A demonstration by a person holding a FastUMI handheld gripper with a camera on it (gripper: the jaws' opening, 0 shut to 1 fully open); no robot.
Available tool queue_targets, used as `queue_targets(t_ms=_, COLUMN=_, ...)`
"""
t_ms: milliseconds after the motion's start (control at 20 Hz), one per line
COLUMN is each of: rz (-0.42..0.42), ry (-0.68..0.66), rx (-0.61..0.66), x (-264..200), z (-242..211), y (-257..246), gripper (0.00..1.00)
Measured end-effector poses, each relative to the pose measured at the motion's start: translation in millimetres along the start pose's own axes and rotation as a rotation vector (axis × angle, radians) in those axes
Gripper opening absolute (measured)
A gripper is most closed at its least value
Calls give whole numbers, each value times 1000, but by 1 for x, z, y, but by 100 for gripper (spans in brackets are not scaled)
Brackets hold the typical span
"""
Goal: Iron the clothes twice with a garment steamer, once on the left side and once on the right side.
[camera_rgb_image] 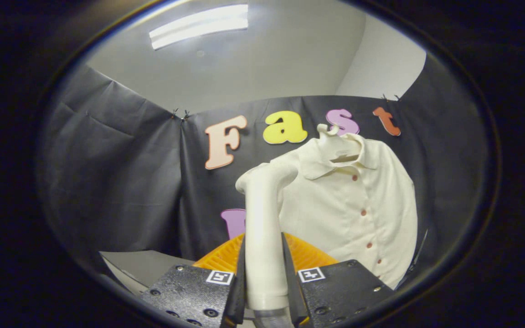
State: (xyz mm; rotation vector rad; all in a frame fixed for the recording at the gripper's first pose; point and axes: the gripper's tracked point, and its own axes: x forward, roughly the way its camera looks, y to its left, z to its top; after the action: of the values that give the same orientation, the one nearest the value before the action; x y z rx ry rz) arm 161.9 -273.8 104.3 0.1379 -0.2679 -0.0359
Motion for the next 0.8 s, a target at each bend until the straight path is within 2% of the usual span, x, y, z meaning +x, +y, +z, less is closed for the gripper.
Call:
queue_targets(t_ms=250, rz=-65, ry=-13, rx=55, x=16, z=-9, y=-57, gripper=37)
queue_targets(t_ms=500, rz=-52, ry=5, rx=192, x=31, z=-29, y=-83, gripper=37)
queue_targets(t_ms=800, rz=-40, ry=38, rx=165, x=39, z=-48, y=-85, gripper=37)
